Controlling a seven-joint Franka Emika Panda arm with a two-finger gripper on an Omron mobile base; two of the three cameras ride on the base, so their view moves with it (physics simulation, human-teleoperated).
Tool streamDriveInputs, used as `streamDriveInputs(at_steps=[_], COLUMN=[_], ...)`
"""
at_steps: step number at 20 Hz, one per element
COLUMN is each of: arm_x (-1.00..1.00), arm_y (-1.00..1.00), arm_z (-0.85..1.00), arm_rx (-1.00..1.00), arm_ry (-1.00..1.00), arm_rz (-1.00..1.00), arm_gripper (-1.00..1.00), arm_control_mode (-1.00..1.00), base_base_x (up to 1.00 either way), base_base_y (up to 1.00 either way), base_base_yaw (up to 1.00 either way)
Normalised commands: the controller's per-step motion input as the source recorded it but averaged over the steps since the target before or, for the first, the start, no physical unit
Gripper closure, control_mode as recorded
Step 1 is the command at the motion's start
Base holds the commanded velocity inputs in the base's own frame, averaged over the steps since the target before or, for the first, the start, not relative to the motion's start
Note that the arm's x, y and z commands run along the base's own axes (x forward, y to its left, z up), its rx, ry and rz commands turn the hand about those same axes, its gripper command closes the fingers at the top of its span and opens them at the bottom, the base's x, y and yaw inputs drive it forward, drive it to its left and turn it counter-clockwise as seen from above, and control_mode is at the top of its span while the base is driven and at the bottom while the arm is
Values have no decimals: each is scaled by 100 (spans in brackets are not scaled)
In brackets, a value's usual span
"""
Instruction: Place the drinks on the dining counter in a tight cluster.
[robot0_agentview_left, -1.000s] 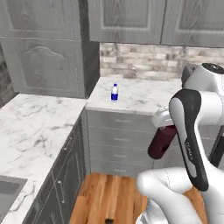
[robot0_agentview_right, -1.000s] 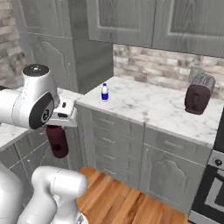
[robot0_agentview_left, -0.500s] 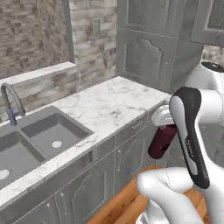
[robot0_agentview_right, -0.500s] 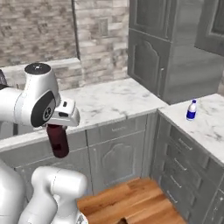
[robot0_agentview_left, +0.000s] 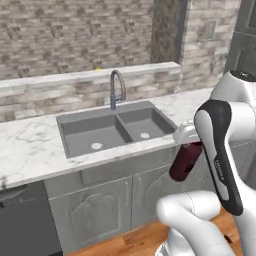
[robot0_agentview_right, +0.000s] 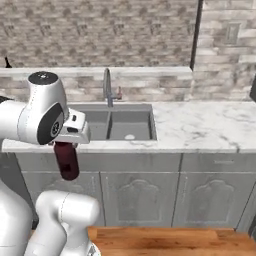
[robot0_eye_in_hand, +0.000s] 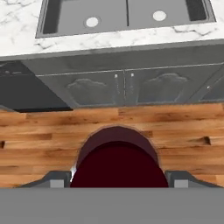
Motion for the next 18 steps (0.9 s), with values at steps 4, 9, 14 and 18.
streamDriveInputs(at_steps=[4,9,14,18], arm_x=[0,0,0,0], arm_y=[0,0,0,0], arm_z=[0,0,0,0], arm_rx=[0,0,0,0], arm_ry=[0,0,0,0], arm_rz=[0,0,0,0], arm_gripper=[100,100,100,100], arm_control_mode=[100,100,100,100], base_base_x=[-58,-57,-48,-24], base_base_y=[95,100,100,100], base_base_yaw=[23,10,1,0])
